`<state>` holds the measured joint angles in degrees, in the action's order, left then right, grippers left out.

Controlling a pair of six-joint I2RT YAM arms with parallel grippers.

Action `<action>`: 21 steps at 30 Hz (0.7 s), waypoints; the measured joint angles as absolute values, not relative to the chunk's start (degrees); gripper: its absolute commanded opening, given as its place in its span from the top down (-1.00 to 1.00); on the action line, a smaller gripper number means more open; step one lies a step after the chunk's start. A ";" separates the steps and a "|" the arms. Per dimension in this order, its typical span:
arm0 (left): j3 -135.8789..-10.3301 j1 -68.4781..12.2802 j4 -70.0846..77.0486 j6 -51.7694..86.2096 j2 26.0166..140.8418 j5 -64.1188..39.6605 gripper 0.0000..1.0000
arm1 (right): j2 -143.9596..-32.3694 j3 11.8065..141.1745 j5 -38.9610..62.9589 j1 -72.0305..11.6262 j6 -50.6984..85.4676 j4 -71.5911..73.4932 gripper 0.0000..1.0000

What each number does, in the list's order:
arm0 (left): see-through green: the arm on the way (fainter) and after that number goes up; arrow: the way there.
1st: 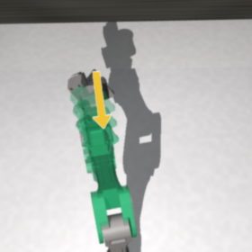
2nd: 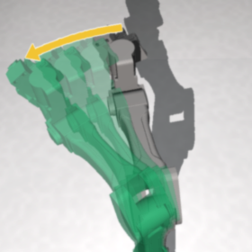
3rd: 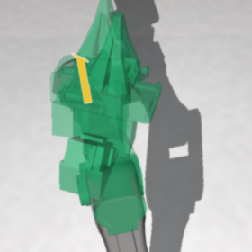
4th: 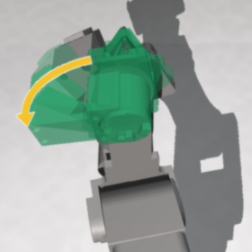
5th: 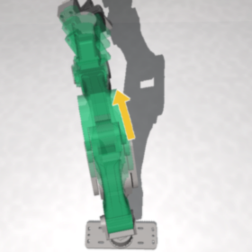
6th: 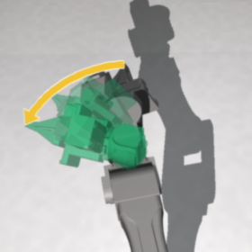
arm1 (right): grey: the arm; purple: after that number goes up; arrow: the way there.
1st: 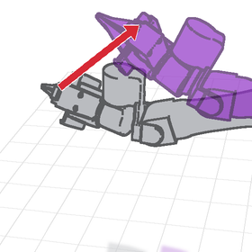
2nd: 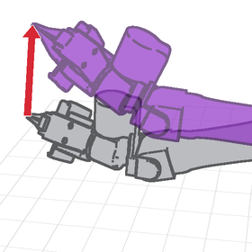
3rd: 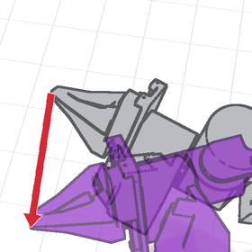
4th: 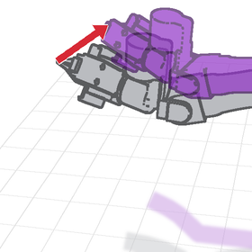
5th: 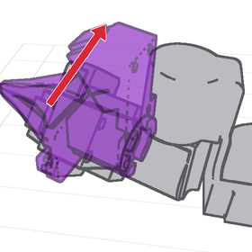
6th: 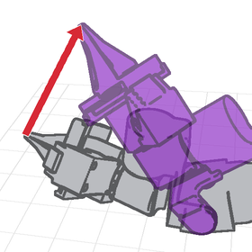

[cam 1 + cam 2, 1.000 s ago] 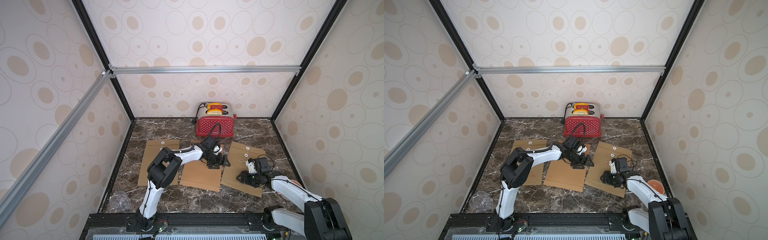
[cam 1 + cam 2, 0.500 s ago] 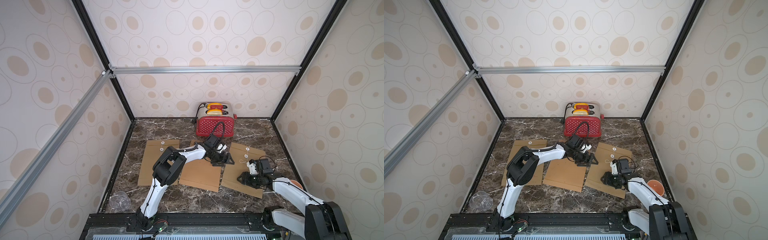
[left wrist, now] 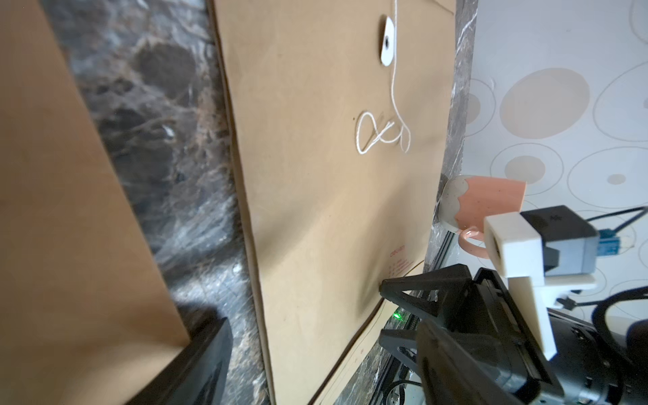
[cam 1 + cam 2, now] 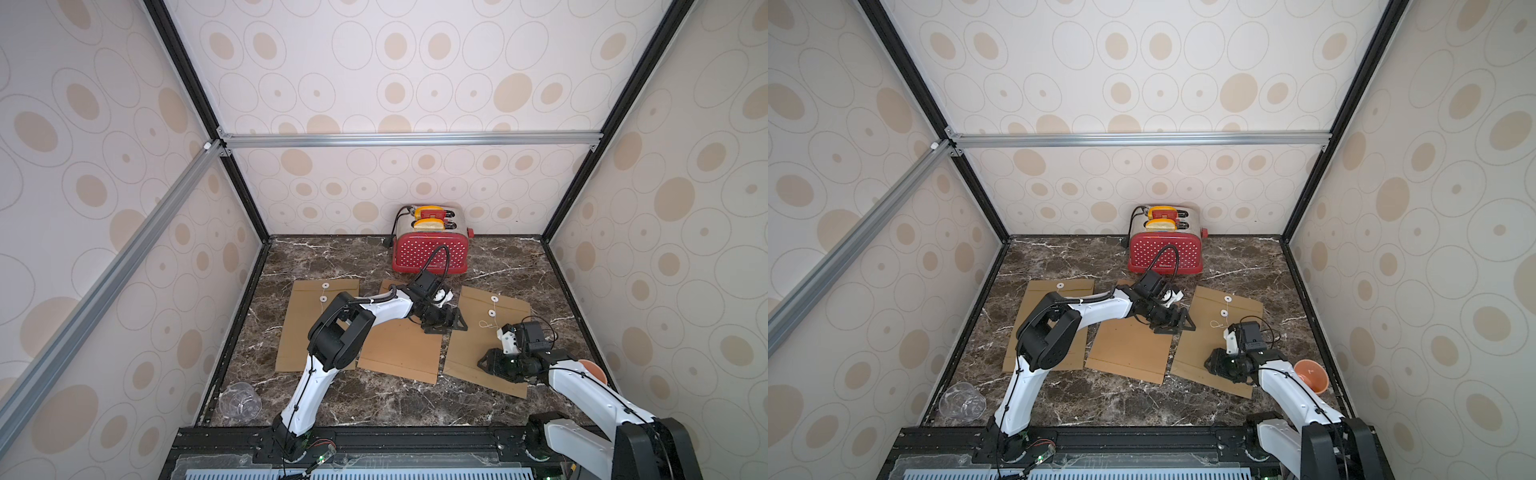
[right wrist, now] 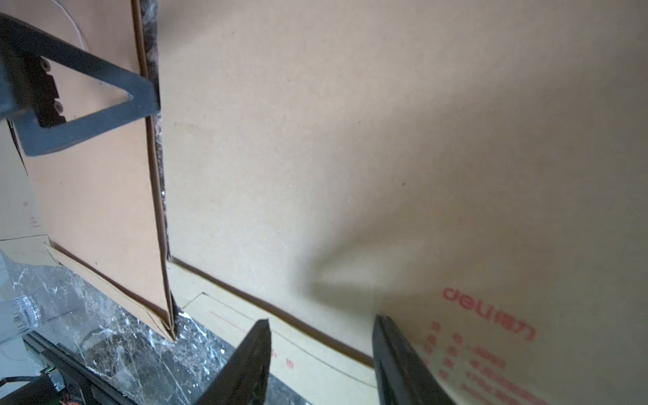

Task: Close the mouth of the file bag
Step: Pick up the file bag from the center of the board.

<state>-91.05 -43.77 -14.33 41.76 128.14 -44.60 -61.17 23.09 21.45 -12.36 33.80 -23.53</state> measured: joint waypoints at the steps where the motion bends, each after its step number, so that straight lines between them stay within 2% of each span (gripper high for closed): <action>1: -90.83 -43.77 -14.04 41.76 128.11 -44.86 -0.63 | -61.80 23.24 21.91 -12.23 33.78 -22.96 -0.02; 8: -90.11 -43.79 -13.52 41.76 128.05 -46.87 -0.53 | -63.81 23.40 24.53 -11.20 33.41 -20.25 -0.02; 12: -89.38 -43.79 -13.19 42.37 128.05 -48.10 -0.33 | -63.94 23.35 25.39 -10.46 32.80 -20.27 -0.01; 14: -89.03 -43.79 -12.84 42.70 128.05 -48.56 -0.12 | -63.96 23.33 25.71 -9.91 32.40 -20.29 -0.01; 16: -88.92 -43.79 -12.69 43.00 128.05 -48.88 -0.11 | -63.96 23.31 25.87 -9.39 32.16 -20.32 -0.01; 18: -88.92 -43.79 -12.60 43.18 128.05 -49.19 0.07 | -63.94 23.29 25.98 -9.06 32.01 -20.32 -0.01; 21: -88.92 -43.79 -12.47 43.35 128.05 -49.45 0.09 | -63.94 23.20 26.11 -8.86 31.92 -20.23 0.00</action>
